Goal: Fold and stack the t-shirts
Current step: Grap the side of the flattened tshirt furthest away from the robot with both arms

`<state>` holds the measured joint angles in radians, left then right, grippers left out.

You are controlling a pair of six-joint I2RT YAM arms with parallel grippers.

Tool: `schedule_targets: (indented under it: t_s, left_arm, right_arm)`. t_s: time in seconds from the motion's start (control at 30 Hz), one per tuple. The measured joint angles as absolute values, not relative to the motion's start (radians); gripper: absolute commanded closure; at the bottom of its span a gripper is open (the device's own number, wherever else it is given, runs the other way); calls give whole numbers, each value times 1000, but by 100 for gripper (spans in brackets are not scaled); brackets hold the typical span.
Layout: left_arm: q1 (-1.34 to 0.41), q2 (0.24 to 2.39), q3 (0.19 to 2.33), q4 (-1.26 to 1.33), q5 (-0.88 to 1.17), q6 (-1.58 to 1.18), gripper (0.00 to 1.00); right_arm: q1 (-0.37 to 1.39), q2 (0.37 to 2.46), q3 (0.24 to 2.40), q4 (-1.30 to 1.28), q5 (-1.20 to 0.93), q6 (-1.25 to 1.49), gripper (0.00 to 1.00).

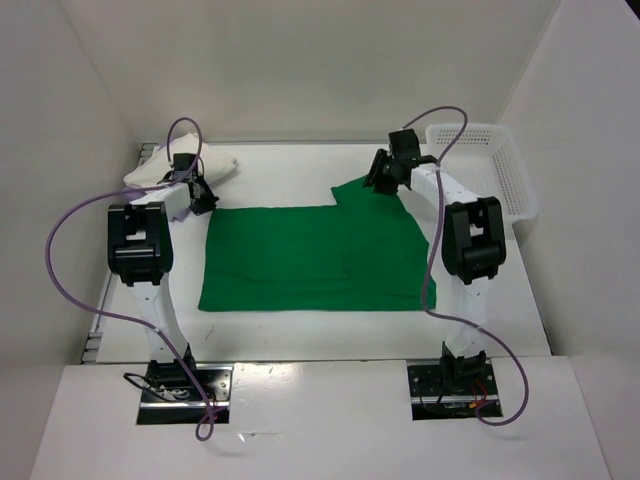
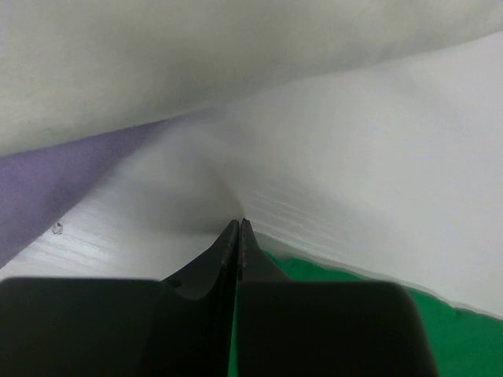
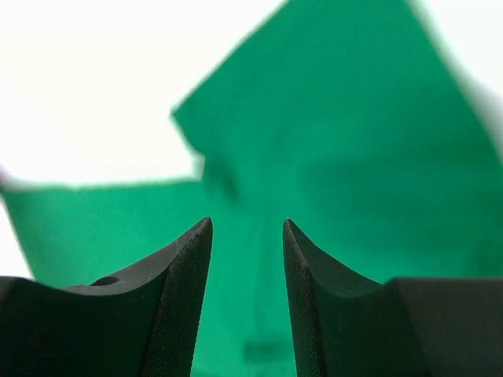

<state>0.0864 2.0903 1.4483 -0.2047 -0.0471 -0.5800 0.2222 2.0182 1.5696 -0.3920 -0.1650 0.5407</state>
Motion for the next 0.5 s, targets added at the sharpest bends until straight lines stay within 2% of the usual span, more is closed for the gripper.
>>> schedule_targets:
  t_s: [0.5]
  left_arm:
    - [86,2044,1415,-208,-2,-599,100]
  right_arm:
    - [167,2597,2397,-550,69,471,52]
